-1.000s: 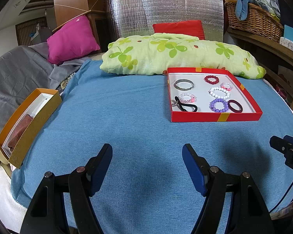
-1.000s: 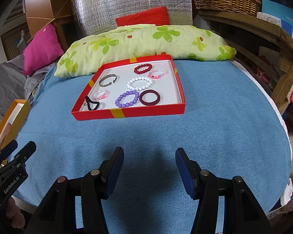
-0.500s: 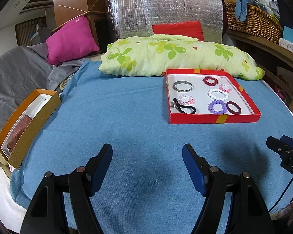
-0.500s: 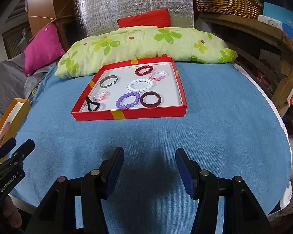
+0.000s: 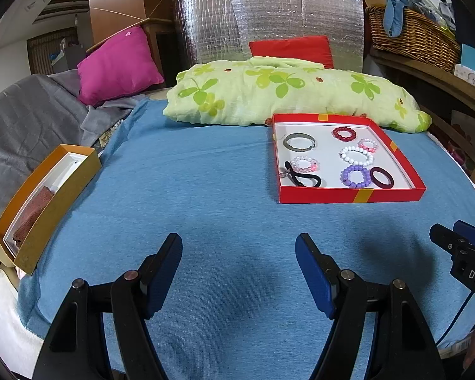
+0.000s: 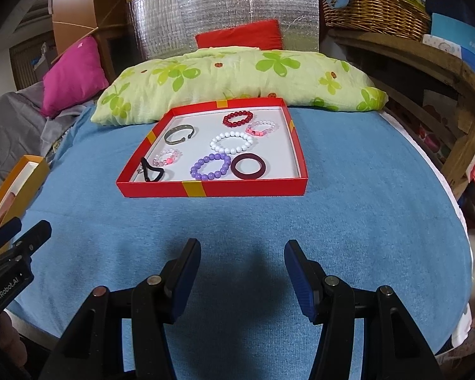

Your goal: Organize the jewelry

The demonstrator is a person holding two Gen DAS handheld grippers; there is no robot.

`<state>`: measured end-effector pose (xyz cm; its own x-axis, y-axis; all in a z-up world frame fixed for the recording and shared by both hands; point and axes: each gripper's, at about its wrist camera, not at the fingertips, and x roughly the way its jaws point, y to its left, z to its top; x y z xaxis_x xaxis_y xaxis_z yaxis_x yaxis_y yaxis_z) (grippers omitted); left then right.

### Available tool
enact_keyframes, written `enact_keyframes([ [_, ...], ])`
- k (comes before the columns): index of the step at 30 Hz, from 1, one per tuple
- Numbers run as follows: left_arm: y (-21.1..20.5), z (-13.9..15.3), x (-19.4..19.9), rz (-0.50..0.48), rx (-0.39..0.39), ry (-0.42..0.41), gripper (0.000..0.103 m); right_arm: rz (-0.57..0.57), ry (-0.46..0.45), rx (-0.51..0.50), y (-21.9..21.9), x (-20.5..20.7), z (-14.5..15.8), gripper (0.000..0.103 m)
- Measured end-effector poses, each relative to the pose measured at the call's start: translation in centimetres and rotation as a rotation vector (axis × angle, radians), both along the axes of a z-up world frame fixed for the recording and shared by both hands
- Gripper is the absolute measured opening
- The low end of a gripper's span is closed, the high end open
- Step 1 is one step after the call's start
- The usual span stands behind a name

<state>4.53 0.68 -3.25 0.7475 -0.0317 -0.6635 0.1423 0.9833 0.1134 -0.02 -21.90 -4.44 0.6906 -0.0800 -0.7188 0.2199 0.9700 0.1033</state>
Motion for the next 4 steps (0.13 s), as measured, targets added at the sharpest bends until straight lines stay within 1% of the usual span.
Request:
enact_keyframes([
  [4, -0.15, -0.02, -0.07, -0.004, -0.001, 0.002, 0.075, 0.000, 0.000, 0.001, 0.00, 0.03, 0.04, 0.059],
])
